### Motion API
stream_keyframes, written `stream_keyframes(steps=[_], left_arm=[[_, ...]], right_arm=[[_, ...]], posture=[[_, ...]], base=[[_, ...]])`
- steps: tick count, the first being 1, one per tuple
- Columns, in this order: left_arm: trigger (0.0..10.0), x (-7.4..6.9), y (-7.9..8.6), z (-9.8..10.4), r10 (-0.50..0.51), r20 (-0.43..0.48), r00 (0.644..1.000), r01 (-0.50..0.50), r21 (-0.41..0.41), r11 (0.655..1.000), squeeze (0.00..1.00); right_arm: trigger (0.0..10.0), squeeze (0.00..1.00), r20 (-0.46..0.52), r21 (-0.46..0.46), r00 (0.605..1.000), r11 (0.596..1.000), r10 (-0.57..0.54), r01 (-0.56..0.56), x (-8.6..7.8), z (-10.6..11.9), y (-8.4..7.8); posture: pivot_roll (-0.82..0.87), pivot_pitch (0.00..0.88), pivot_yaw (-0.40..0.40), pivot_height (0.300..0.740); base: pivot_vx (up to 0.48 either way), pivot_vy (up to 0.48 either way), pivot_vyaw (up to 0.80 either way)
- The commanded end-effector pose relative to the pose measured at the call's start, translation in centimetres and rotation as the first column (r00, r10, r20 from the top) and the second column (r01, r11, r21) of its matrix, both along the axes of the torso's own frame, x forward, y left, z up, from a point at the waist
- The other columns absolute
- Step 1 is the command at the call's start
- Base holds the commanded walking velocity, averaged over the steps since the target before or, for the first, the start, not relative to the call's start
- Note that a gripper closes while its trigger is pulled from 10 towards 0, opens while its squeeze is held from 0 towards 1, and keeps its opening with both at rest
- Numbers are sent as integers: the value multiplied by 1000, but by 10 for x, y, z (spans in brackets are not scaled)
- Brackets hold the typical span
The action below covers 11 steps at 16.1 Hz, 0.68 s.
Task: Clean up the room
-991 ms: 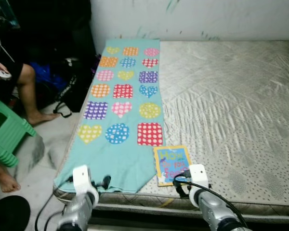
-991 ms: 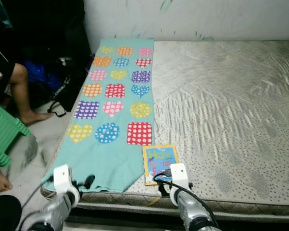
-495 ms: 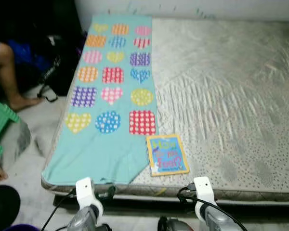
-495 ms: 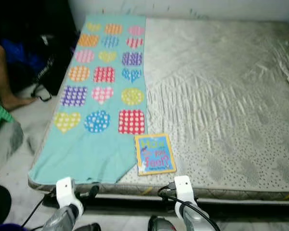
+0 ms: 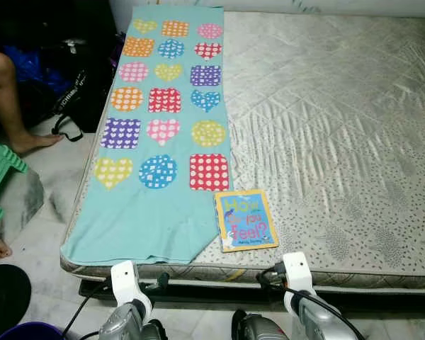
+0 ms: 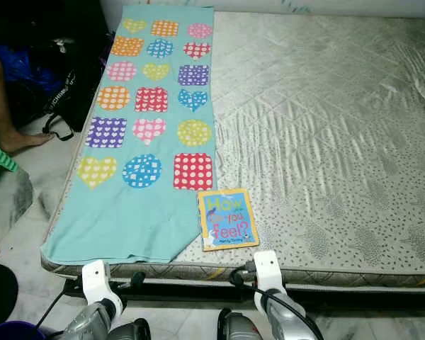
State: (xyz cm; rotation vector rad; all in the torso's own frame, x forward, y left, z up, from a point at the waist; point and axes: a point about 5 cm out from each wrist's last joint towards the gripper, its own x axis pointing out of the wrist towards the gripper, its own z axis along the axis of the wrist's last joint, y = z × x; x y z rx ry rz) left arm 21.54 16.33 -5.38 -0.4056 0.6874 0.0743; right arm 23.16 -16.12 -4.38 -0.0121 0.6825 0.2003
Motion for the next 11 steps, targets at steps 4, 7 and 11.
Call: stream_keyframes(steps=[4,7,11], left_arm=[[10000,9,7,5,35,13,999,-35,2,999,0],[10000,27,13,17,22,59,998,-24,33,999,0],[10000,56,24,35,-16,111,994,5,94,996,0]], right_arm=[[10000,0,36,96,994,991,-99,96,9,6,1],[10000,0,56,141,984,977,-167,158,25,13,4],[10000,0,44,195,967,951,-251,238,46,24,5]], posture=[[-79,182,23,736],[-70,91,45,736],[-52,0,44,736]], base=[[0,0,0],[0,0,0],[0,0,0]])
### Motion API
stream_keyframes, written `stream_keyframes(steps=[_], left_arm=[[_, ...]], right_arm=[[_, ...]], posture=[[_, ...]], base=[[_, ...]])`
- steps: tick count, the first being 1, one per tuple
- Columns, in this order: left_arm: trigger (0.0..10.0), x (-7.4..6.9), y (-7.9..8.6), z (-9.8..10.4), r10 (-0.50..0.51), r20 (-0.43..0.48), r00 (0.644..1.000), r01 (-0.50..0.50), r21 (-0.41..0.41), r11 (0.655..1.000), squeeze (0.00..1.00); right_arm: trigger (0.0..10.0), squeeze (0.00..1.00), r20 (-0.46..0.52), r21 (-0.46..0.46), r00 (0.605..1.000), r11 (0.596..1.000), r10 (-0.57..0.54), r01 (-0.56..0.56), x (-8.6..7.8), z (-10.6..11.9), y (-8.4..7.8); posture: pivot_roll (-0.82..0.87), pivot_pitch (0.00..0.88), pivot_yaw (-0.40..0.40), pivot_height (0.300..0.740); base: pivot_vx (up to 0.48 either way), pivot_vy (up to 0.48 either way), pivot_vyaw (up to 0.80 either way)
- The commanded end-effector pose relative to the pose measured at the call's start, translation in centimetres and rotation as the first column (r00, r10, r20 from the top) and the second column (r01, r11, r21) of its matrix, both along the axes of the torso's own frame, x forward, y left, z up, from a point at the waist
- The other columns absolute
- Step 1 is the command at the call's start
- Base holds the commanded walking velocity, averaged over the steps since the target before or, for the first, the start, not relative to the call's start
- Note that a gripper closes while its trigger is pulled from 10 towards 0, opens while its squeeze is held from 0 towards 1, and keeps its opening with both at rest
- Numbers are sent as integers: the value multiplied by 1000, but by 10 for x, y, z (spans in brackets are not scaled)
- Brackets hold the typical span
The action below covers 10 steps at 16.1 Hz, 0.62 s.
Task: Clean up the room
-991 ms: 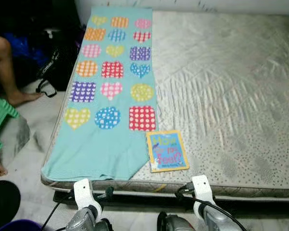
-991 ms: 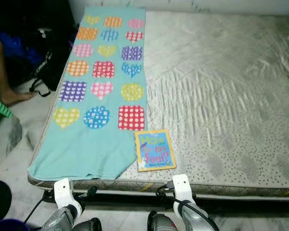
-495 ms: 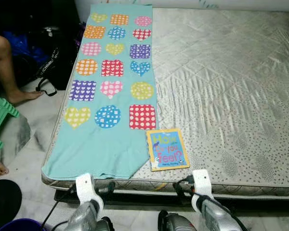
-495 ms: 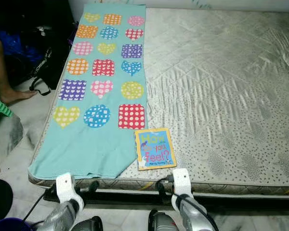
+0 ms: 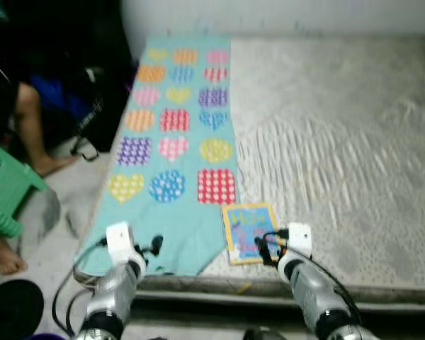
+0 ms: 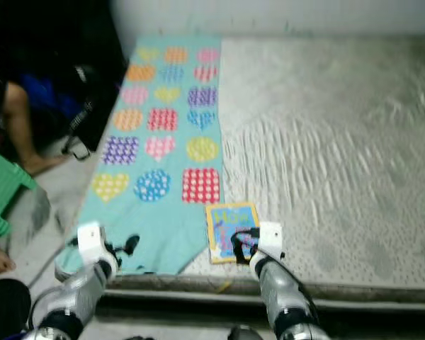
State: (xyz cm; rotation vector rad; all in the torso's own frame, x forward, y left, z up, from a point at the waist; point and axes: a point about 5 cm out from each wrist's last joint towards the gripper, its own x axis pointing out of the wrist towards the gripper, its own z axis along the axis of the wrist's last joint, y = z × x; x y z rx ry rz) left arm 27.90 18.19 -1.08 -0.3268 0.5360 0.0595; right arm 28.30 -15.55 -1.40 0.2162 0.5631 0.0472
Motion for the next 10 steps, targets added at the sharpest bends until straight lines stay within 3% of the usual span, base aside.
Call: stream_keyframes(steps=[1,4,6,10], left_arm=[[10000,-7,7,-7,4,-34,999,-4,20,1000,0],[10000,0,19,-2,36,-36,999,-34,63,997,0],[10000,6,23,2,97,-32,995,-96,14,995,0],[10000,12,15,4,80,-44,996,-79,7,997,0]], right_arm=[[10000,0,-29,28,999,999,-33,34,-4,-5,0],[10000,0,12,44,999,999,-31,31,16,11,9],[10000,0,21,49,999,998,-33,32,20,15,12],[10000,0,49,28,999,1000,-8,7,27,21,15]], posture=[[-52,0,44,736],[-20,0,43,736],[-18,0,39,736],[-46,0,39,736]], base=[[0,0,0],[0,0,0],[0,0,0],[0,0,0]])
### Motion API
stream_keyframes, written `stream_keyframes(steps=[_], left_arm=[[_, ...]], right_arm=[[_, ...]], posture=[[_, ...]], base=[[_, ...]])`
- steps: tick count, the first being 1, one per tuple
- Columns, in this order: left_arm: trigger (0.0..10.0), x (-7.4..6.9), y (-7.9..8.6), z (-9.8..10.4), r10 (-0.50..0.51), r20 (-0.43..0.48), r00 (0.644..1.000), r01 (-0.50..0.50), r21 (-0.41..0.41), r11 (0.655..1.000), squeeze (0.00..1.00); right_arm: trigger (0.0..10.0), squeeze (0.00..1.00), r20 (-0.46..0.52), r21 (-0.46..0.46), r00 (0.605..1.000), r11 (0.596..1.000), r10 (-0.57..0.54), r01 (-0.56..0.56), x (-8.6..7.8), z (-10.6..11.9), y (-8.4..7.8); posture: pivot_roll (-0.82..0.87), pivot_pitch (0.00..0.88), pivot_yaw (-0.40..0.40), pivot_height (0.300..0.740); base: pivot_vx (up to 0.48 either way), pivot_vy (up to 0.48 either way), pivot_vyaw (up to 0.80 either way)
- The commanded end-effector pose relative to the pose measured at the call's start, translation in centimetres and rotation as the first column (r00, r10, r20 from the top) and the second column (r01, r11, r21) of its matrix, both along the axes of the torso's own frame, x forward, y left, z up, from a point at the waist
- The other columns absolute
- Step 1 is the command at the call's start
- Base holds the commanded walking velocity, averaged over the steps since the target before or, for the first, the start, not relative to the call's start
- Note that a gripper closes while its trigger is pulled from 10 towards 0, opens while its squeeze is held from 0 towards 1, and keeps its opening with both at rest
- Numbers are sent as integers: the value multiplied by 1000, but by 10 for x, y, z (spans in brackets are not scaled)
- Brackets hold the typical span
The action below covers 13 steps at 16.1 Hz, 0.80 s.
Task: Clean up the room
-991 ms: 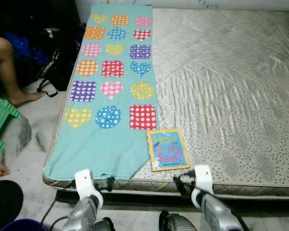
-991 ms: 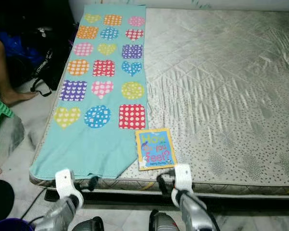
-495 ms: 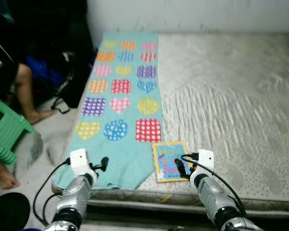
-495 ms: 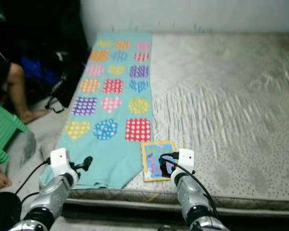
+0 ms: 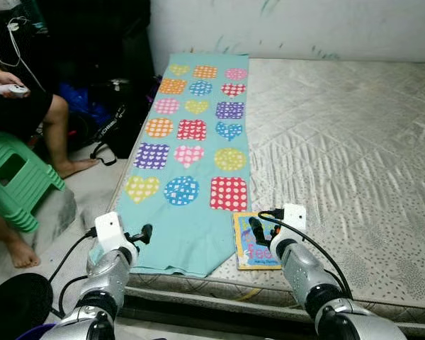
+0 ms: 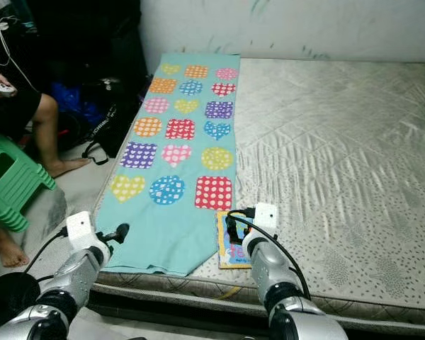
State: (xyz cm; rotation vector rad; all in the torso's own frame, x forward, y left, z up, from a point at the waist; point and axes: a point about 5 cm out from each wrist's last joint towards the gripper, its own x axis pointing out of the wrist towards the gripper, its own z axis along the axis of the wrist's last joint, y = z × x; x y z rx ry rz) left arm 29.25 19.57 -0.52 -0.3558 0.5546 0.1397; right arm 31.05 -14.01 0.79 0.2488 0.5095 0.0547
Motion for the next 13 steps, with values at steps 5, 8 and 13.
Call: stream_keyframes(steps=[5,8,13], left_arm=[[10000,-1,0,-2,7,-16,1000,-6,0,1000,0],[10000,-5,-1,-6,-3,-19,1000,3,7,1000,0],[10000,-29,-3,-24,-28,-51,998,29,19,999,0]], right_arm=[[10000,0,-10,-22,1000,1000,-2,2,-2,-3,-4],[10000,0,-33,-52,999,998,18,-20,-10,-10,-5],[10000,0,-110,-152,991,985,71,-87,-39,-35,-16]], posture=[[-56,0,39,736],[-62,0,36,736],[-91,103,26,736]], base=[[0,0,0],[0,0,0],[0,0,0]])
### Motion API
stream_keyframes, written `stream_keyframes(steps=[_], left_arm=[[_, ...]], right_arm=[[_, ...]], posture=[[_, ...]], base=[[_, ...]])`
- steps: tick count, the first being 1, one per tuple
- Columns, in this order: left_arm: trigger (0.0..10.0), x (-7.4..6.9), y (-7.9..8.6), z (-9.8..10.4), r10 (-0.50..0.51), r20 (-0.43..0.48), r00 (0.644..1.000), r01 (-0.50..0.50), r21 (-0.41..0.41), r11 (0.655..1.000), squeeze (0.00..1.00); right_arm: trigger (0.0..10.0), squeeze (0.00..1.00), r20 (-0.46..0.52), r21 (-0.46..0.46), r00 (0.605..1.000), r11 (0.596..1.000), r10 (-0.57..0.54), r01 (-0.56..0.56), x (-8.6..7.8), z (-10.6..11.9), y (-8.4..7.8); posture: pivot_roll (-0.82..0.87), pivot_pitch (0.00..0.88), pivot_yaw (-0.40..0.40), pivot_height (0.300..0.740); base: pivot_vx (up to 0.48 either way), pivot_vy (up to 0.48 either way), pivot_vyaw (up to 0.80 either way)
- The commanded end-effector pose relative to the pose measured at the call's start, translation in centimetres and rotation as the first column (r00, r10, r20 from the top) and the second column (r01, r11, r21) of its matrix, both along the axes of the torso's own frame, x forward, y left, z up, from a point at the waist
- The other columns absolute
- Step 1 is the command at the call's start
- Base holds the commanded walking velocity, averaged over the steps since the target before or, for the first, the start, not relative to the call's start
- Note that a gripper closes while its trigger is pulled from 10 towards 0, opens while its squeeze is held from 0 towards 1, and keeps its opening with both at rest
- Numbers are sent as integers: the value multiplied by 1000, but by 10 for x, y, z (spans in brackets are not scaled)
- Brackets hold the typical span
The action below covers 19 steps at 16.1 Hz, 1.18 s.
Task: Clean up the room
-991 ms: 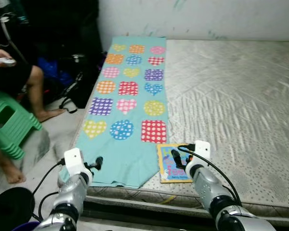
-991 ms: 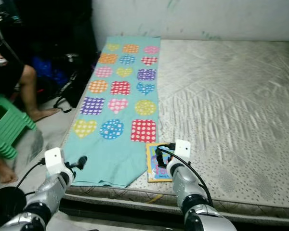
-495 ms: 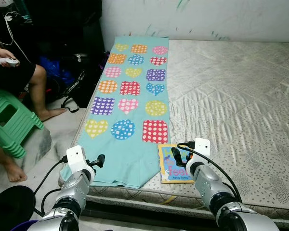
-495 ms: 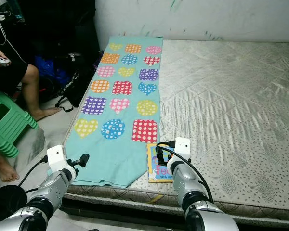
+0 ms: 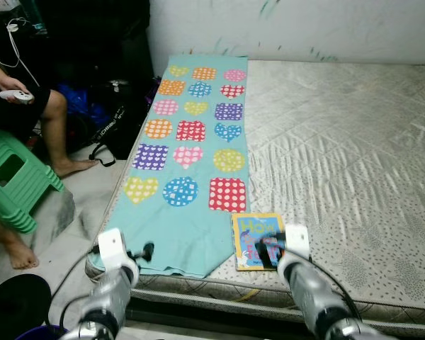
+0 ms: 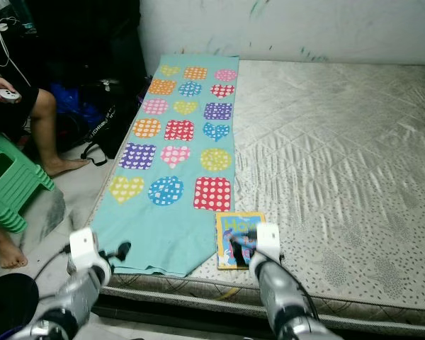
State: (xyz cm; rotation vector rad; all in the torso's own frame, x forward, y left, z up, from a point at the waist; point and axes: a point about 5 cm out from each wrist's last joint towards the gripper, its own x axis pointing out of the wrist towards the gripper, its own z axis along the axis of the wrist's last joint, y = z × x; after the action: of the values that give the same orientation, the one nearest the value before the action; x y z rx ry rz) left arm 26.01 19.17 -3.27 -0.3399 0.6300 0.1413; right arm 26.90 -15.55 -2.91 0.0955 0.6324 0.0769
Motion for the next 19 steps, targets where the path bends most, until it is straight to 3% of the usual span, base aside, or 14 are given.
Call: stream_keyframes(steps=[1,6,13,19], left_arm=[[10000,-2,-1,0,-23,20,1000,23,12,1000,0],[10000,-20,-6,-9,-26,20,999,26,2,1000,0],[10000,-26,-11,-12,-36,7,999,36,-2,999,0],[10000,-26,-11,-11,-38,2,999,38,1,999,0]], right_arm=[[10000,0,4,-30,1000,999,18,-18,-3,-1,-2],[10000,0,-2,-56,999,997,50,-50,-21,-11,-6],[10000,0,16,-49,998,997,56,-55,-28,-11,-6],[10000,0,15,-40,998,998,53,-53,-27,-10,-4]], posture=[[-96,135,26,736],[-102,200,14,736],[-112,219,21,736],[-108,218,21,676]], base=[[0,0,0],[0,0,0],[0,0,0],[0,0,0]])
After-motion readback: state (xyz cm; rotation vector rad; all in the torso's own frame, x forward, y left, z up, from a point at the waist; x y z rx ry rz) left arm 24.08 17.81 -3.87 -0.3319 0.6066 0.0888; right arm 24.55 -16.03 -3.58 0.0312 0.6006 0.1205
